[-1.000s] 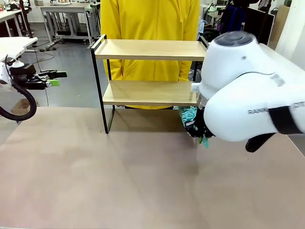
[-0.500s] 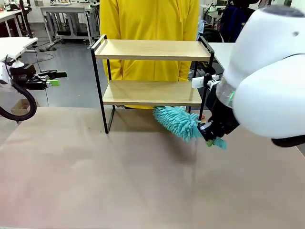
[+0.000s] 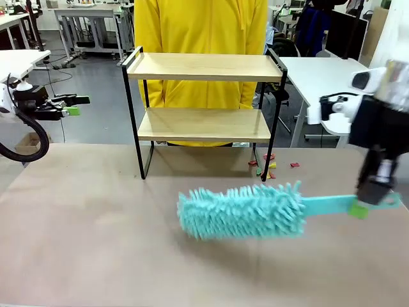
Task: Clean the shelf.
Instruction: Clean the specific section of the Shelf indicated by the human with the Duster.
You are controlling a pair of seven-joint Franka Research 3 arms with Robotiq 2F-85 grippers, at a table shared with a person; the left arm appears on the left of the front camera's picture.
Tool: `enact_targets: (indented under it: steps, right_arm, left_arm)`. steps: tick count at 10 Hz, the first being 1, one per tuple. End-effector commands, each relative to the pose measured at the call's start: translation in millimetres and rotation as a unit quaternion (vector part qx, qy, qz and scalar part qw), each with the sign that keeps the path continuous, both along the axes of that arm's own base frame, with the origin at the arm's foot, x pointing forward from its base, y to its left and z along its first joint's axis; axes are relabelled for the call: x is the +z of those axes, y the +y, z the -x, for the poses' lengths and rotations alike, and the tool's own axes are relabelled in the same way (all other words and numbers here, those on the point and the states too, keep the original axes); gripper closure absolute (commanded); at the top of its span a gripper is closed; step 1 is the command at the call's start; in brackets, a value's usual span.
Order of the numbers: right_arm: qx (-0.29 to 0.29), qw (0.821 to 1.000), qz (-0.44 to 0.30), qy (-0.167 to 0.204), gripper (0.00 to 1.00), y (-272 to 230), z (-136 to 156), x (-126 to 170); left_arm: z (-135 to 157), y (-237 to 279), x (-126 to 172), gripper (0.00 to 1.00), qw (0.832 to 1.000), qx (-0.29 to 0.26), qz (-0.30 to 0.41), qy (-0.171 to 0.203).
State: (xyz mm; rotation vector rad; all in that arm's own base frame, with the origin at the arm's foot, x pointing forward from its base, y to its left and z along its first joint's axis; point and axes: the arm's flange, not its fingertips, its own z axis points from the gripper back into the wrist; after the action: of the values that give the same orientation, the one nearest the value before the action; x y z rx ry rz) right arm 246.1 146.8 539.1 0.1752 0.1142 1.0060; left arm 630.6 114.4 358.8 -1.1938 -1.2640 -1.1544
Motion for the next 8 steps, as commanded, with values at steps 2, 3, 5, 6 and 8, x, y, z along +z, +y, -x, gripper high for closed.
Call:
enact_targets:
  steps: [2,3,5,6,8]
  right_arm:
    - [0.103,0.99,0.1,-0.008,0.87,-14,-1,35]
    - [0.113,0.985,0.126,-0.002,0.87,-14,-1,39]
    - [0.09,0.991,0.097,0.014,0.87,-15,8,32]
    - [0.09,0.991,0.097,0.014,0.87,-15,8,32]
    - [0.09,0.991,0.097,0.014,0.87,-15,8,32]
  left_arm:
    - [2,0,2,0.0,1.0,0.002,0.001,-0.005]
    - [2,0,2,0.0,1.0,0.002,0.001,-0.005]
    - [2,0,2,0.0,1.0,0.002,0.001,-0.005]
    - [2,0,2,0.0,1.0,0.002,0.001,-0.005]
    - [2,0,2,0.0,1.0,0.002,0.001,-0.005]
